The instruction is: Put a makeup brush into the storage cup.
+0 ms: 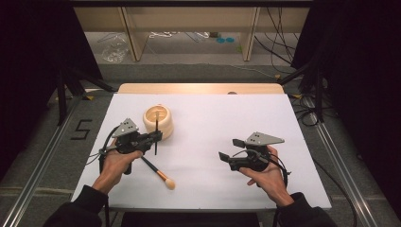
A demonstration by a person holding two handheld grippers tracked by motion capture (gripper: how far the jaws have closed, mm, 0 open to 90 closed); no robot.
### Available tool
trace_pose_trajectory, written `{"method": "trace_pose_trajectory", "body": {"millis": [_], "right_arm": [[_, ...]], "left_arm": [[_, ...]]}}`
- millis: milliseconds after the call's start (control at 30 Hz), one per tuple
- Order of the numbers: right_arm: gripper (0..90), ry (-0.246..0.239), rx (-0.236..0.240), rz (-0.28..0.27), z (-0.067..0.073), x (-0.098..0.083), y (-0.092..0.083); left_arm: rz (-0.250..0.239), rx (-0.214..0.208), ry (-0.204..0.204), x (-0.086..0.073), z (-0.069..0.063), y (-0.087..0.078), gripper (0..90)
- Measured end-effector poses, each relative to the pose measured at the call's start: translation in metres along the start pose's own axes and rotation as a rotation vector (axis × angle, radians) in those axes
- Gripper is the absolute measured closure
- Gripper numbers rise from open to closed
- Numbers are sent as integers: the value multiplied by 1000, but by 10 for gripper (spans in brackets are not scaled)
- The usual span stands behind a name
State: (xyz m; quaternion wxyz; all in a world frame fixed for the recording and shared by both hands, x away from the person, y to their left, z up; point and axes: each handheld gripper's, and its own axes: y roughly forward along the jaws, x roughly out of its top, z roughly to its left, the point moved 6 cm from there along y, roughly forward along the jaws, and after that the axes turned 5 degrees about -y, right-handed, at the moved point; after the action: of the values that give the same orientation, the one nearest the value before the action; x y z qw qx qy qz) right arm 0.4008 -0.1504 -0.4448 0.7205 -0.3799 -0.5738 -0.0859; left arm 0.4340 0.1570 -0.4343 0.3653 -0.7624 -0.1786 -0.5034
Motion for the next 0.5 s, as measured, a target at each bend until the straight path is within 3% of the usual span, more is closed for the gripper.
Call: {"method": "trace_pose_trajectory", "body": {"millis": [367, 500], "right_arm": [[230, 10, -13, 4, 3, -10, -7], [196, 11, -24, 6, 4, -12, -9]], "left_arm": [[-4, 21, -1, 4, 10, 0, 826], [-15, 31, -20, 8, 13, 0, 826]]}}
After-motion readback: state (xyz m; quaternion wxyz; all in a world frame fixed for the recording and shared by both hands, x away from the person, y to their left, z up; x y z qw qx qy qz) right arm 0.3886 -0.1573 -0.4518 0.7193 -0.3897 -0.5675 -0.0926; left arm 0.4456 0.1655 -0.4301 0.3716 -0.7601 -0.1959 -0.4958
